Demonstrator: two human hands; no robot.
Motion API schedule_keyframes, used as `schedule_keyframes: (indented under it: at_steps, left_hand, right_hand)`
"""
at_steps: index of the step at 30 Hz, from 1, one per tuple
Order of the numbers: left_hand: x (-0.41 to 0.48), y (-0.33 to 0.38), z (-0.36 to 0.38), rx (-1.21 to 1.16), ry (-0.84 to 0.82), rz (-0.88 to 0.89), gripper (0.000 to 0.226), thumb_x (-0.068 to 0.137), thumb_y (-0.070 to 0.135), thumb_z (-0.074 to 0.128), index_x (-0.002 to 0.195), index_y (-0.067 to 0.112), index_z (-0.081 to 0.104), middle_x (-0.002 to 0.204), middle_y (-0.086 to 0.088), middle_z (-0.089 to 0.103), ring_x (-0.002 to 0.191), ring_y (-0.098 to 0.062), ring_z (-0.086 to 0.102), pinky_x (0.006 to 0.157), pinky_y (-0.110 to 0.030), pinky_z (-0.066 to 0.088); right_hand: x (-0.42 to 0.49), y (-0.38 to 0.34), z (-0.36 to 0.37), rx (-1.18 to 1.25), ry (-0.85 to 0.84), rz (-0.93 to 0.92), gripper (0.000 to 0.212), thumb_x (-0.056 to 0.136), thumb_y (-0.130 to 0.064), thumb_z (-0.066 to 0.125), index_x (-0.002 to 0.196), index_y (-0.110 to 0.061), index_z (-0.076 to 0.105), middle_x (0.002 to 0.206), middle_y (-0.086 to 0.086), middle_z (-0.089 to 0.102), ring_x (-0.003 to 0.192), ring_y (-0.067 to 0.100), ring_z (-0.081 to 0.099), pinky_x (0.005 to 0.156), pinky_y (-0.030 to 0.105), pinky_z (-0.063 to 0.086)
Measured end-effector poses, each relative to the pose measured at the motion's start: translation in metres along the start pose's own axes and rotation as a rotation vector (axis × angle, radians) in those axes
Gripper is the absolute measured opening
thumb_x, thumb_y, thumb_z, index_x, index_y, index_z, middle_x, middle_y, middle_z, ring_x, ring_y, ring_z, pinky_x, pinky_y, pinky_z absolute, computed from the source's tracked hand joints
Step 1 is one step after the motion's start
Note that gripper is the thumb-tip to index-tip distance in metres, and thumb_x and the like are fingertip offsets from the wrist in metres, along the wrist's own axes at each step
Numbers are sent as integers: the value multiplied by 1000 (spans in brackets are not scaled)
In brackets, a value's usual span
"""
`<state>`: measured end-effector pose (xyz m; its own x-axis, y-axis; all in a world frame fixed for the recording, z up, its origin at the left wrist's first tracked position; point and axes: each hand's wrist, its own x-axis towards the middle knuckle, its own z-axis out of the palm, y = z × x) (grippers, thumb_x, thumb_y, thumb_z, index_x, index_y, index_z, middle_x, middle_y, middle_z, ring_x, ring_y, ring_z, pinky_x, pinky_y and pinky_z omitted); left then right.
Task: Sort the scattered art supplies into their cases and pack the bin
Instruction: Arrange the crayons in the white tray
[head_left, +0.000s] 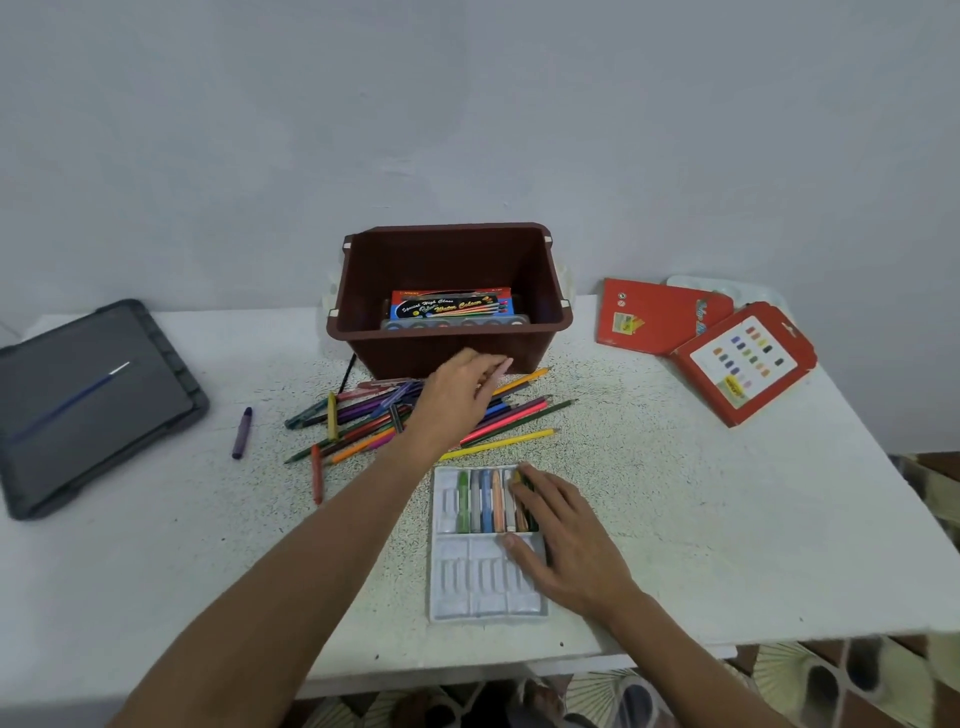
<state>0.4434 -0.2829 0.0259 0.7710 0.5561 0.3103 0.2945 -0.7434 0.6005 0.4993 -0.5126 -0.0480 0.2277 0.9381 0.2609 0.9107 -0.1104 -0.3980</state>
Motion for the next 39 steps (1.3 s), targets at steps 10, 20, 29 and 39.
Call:
schedule_keyframes:
  at_steps: [10,20,29,39]
  left_hand:
    - [-56,6,-33,-709,-106,-456,20,92,12,67,112,14,68,89,-4,74,86,-17,70,82,-36,55]
    - [-118,8,-49,-461,-101,-423,30,89,8,69,113,26,63,96,3,70,82,-1,71,72,-16,56]
    - [-156,13,-35,-303,-69,-213,37,93,21,66,125,38,56,98,15,67,89,0,68,84,-19,53]
    - [-169,1,-21,-117,-133,-126,50,96,24,62,140,34,41,106,14,64,97,1,63,82,1,41]
  right_hand:
    - [1,-4,-6,15,5,-6,59,101,-53,43,145,-14,46,158,-3,33,141,16,32,114,37,32]
    - [1,-5,-7,-8,-49,30,62,101,-58,37,147,-16,44,158,-5,31,142,15,30,114,38,33]
    - [2,-6,-8,-7,-58,34,63,101,-59,34,145,-15,46,158,-4,32,141,17,31,114,39,34]
    - [2,-6,-7,-20,-77,44,64,101,-60,33,146,-16,44,159,-4,30,142,17,30,113,42,34]
